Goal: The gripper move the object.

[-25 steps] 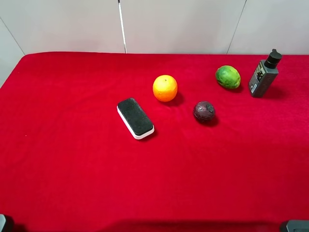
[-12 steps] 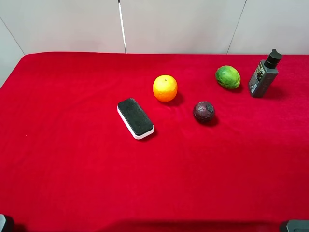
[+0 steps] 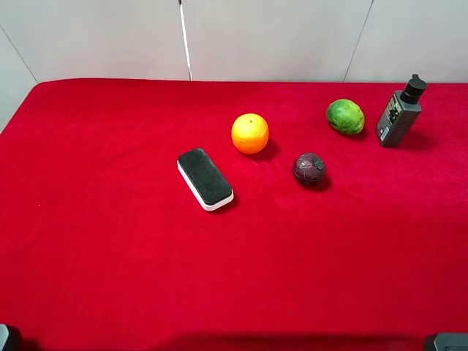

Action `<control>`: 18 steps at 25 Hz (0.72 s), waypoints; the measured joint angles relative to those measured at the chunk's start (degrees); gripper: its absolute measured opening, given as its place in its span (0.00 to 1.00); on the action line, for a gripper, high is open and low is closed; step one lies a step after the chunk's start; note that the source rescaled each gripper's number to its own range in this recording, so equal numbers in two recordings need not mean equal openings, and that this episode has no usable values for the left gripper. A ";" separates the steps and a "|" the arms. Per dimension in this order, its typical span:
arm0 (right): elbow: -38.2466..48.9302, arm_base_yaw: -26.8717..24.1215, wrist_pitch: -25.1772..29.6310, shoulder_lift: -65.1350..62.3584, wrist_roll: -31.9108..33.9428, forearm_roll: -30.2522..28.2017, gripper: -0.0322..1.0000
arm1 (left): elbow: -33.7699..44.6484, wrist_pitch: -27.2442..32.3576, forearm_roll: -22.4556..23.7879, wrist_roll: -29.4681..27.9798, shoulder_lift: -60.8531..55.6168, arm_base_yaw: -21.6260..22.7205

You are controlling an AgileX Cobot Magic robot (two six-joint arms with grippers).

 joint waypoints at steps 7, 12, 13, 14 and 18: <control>1.27 0.00 -2.74 -0.22 -0.27 -2.65 1.00 | 0.00 0.00 0.00 0.00 0.00 0.00; 1.99 0.00 -3.76 -0.22 -0.27 -2.99 1.00 | 0.00 0.00 0.00 0.00 0.00 0.00; 1.99 0.00 -4.00 -0.22 -0.27 -2.99 1.00 | 0.00 0.00 0.00 0.00 0.00 0.00; 1.99 0.00 -4.15 -0.22 -0.27 -3.04 1.00 | 0.00 0.00 0.00 0.00 0.00 0.00; 1.99 0.00 -4.45 -0.22 -0.27 -3.04 1.00 | 0.00 0.00 0.00 0.00 0.00 0.00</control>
